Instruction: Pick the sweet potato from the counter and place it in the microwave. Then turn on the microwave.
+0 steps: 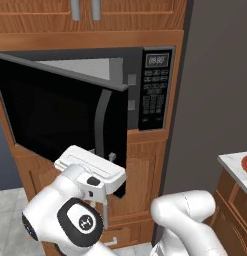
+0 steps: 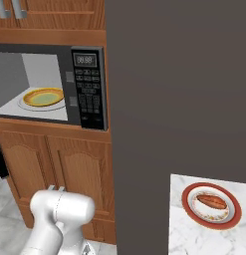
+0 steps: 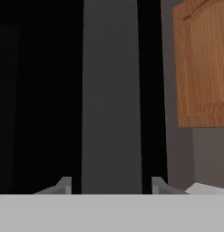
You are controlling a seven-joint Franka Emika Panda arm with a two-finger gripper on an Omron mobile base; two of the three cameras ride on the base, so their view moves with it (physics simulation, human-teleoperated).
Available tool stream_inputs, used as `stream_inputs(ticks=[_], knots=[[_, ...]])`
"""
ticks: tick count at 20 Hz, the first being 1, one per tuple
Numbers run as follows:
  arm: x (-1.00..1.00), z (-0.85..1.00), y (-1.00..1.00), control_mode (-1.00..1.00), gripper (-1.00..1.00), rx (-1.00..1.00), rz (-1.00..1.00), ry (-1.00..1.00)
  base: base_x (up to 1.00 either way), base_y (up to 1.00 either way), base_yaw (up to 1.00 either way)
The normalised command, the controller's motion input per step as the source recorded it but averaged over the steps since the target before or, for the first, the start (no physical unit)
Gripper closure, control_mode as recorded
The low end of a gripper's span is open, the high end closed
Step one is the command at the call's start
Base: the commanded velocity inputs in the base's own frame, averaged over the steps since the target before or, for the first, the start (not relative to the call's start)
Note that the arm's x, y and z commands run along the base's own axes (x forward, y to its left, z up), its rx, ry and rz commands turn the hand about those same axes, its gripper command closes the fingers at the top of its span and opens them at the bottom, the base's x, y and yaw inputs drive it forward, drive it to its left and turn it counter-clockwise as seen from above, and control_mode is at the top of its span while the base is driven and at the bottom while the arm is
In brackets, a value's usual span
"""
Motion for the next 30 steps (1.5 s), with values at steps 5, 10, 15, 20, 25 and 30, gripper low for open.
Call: stream_inputs(ticks=[5,10,15,20,25,30], knots=[[-0.06,0.10,0.17,-1.00,-1.00,0.00,-0.09,0.00,0.00,0.00,0.00],[-0.21,0.23,0.03,-1.00,-1.00,0.00,0.00,0.00,0.00,0.00,0.00],[-0.68,0.29,0.03,-1.00,-1.00,0.00,0.00,-0.04,0.00,0.00,0.00],[-0.99,0.35,-0.16,-1.00,-1.00,0.00,0.00,-0.05,0.00,0.00,0.00],[-0.86,0.44,-0.68,-1.00,-1.00,0.17,0.03,0.00,0.00,0.00,0.00],[-0.51,0.31,-0.82,-1.00,-1.00,0.32,0.12,0.04,0.00,0.00,0.00]])
